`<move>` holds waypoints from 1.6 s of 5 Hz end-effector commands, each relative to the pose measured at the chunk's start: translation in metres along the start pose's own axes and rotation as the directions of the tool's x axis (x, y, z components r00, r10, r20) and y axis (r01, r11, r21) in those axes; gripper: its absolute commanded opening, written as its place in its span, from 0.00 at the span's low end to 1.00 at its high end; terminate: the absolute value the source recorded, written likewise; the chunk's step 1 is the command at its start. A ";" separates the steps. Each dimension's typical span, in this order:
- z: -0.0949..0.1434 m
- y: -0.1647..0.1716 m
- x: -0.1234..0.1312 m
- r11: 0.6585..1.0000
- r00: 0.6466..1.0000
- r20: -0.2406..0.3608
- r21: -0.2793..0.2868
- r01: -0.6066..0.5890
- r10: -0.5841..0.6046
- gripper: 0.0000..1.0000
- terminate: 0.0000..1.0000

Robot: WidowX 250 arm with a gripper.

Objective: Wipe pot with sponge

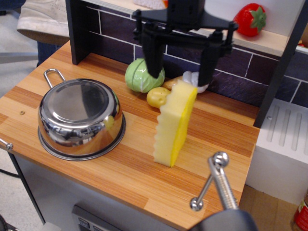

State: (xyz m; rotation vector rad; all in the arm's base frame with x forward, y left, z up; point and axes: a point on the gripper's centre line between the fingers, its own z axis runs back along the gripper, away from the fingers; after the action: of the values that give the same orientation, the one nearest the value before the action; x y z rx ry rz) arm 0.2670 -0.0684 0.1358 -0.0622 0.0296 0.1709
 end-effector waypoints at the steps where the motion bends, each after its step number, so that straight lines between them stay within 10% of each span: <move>1: -0.013 -0.004 0.006 1.000 0.998 0.062 0.017 0.015 -0.016 1.00 0.00; 4: -0.041 -0.011 0.012 0.996 0.999 0.043 0.081 0.030 -0.033 1.00 0.00; 5: -0.043 -0.001 0.015 0.995 0.999 0.041 0.098 -0.030 0.026 0.00 0.00; 7: -0.040 0.024 0.020 0.993 0.996 0.079 0.102 -0.054 0.046 0.00 0.00; 8: -0.010 0.040 0.020 0.993 0.988 0.105 -0.042 -0.106 0.110 0.00 0.00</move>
State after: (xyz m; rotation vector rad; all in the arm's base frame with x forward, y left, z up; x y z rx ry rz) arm 0.2743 -0.0209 0.1153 -0.0912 -0.0270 0.3093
